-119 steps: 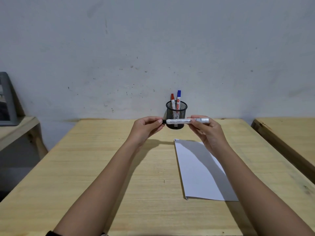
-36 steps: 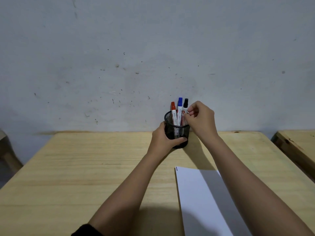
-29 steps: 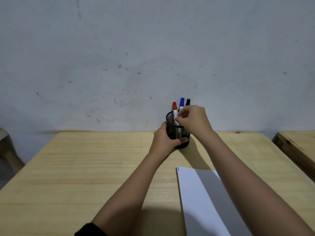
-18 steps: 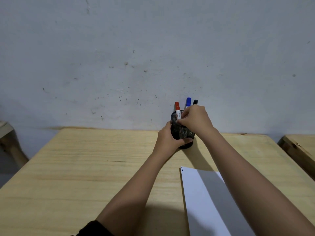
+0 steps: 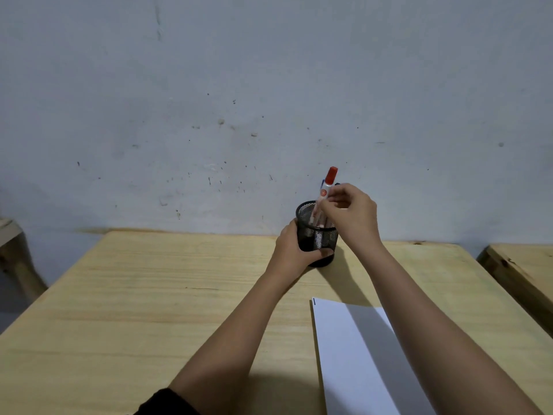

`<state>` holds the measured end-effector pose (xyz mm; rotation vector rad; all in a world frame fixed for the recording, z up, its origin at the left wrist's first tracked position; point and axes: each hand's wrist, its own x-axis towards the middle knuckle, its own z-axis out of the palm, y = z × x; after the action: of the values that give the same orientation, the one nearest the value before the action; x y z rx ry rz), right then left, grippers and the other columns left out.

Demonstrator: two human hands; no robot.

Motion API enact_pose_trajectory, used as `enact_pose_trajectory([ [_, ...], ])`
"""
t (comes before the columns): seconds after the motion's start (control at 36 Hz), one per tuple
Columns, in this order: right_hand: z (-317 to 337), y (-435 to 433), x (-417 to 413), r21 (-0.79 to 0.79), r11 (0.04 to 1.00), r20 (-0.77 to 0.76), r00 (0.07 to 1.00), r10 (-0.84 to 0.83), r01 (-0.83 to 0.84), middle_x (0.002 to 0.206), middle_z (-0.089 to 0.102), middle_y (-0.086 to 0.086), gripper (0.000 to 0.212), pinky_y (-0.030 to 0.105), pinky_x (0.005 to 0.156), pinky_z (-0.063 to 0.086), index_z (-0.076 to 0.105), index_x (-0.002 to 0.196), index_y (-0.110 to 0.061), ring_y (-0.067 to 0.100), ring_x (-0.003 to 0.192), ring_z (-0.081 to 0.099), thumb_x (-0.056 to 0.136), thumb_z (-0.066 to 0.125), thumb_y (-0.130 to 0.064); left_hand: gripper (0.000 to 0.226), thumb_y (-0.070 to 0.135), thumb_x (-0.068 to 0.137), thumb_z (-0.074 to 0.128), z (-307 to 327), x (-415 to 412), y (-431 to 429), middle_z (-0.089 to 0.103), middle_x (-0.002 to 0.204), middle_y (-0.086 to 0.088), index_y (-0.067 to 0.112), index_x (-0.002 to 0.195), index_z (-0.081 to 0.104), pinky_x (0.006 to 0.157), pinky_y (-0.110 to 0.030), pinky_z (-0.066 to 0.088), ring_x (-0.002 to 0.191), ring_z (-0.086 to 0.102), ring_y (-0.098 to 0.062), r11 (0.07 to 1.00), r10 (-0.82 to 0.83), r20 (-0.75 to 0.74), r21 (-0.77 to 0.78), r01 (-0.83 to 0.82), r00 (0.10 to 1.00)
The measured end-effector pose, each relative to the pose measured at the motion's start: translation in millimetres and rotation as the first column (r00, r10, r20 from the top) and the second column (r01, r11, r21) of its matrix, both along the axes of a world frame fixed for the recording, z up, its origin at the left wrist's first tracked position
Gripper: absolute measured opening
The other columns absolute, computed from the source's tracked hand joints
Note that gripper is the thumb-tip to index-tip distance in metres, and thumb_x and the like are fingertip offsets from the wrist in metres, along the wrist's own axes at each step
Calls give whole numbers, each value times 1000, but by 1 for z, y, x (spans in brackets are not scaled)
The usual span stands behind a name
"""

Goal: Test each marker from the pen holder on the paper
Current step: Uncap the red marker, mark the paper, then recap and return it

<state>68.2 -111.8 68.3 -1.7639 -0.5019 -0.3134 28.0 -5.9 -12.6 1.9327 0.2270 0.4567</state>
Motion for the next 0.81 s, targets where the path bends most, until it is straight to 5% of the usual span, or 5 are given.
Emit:
enact_pose_trajectory([
  [0.28,25,-31,-41,248,968,130,992,-11,-21,86,66,-7,8,5,64,45,61,94,-13,-6,79,61,86,63,-12,69,47,55,79,10,-13,-10,61,115,-1,21,114,55,88,-35,52,106,60,-16,997,51,-73,62,-47,996],
  [0.36,24,-43,-57,247,968,145,989,10,-46,88,65,-9,8,5,62,45,60,94,-15,-10,78,60,87,61,-11,48,32,70,77,19,-32,-17,56,112,-1,15,110,57,73,-16,43,99,56,-13,996,83,-42,50,-80,996],
  [0.5,8,-63,-79,96,994,177,983,41,-59,92,65,-3,9,7,64,45,60,94,-20,-7,78,59,88,59,-13,28,13,86,65,34,-65,-27,54,101,10,13,110,52,63,4,39,86,53,2,992,55,52,-118,-48,997],
  [0.61,-13,-75,-92,-107,991,177,980,94,-76,98,63,1,7,5,65,44,62,96,-20,-1,83,60,91,57,-21,33,20,88,63,50,-90,-30,67,110,-6,7,118,60,90,-21,49,103,63,-17,976,-13,128,-213,40,992],
  [0.81,-31,-89,-107,-433,895,165,967,196,-108,96,55,0,17,28,76,49,63,105,-20,13,85,57,92,53,-23,11,18,90,60,65,-119,-31,71,81,0,18,85,70,87,-29,54,78,67,-9,969,-166,200,-148,197,966],
])
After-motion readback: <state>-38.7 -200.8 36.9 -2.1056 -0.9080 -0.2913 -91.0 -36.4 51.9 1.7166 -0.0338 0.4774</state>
